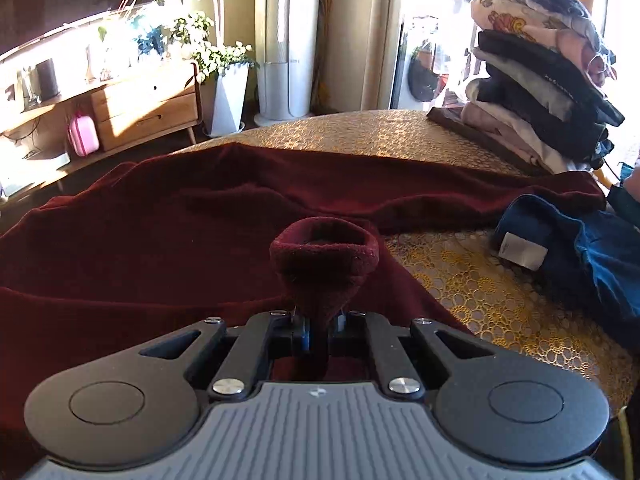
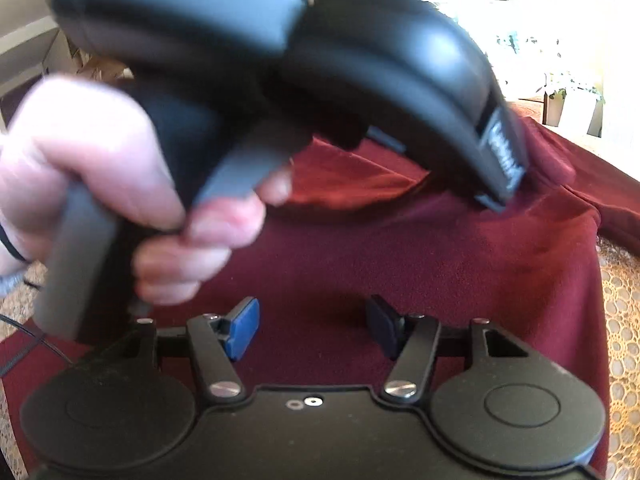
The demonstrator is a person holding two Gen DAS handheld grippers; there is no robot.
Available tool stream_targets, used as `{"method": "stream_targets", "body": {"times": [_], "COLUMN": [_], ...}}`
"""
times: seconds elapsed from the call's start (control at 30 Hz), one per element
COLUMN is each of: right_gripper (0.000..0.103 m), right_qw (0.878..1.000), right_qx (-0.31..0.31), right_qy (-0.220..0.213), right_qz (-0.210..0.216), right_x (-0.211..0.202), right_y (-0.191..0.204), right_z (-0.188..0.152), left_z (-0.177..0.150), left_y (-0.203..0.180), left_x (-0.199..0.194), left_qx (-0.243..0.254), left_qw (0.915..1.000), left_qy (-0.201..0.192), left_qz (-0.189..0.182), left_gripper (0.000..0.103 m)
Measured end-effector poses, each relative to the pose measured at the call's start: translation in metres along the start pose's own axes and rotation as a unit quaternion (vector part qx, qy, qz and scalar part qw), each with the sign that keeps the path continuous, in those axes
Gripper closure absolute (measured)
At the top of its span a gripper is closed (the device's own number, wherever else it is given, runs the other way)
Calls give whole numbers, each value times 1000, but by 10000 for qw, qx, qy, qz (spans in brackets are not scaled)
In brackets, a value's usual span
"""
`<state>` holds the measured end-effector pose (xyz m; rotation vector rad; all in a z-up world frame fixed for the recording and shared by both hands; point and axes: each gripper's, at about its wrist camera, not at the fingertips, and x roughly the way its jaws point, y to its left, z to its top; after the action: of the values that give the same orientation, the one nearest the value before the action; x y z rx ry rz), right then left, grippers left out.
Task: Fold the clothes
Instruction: 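Lift the sleeve cuff with the left gripper and fold it across the body, then open the left gripper to release the folded sleeve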
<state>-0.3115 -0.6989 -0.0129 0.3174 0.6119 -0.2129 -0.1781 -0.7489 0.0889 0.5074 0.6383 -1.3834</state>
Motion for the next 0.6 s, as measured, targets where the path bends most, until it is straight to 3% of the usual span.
{"method": "stream_targets", "body": {"times": [0.23, 0.27, 0.33, 0.4, 0.5, 0.6], "right_gripper": [0, 0, 0, 0, 0, 0], "right_qw": [10000, 10000, 9999, 9999, 9994, 9983], "right_qx": [58, 60, 62, 106, 263, 312], "right_qy": [-33, -10, 38, 71, 70, -111], "right_qz": [65, 76, 85, -1, -212, -480], "right_x": [-6, -9, -17, -28, -47, -70], "right_y": [-1, -1, -3, -7, -17, -26], "right_z": [-4, -5, -9, -14, -21, -20], "left_z": [-3, -6, -15, -25, -45, -67], "left_y": [22, 24, 28, 32, 42, 60], "left_x": [-13, -18, -31, -44, -64, -82], "left_qx": [-156, -81, 72, 190, 210, 72], "left_qw": [9990, 9990, 9985, 9964, 9957, 9993], "left_qy": [188, 164, 143, 149, 109, -6], "left_qz": [-371, -404, -516, -812, -891, -363], "left_gripper": [92, 87, 71, 31, 30, 30]}}
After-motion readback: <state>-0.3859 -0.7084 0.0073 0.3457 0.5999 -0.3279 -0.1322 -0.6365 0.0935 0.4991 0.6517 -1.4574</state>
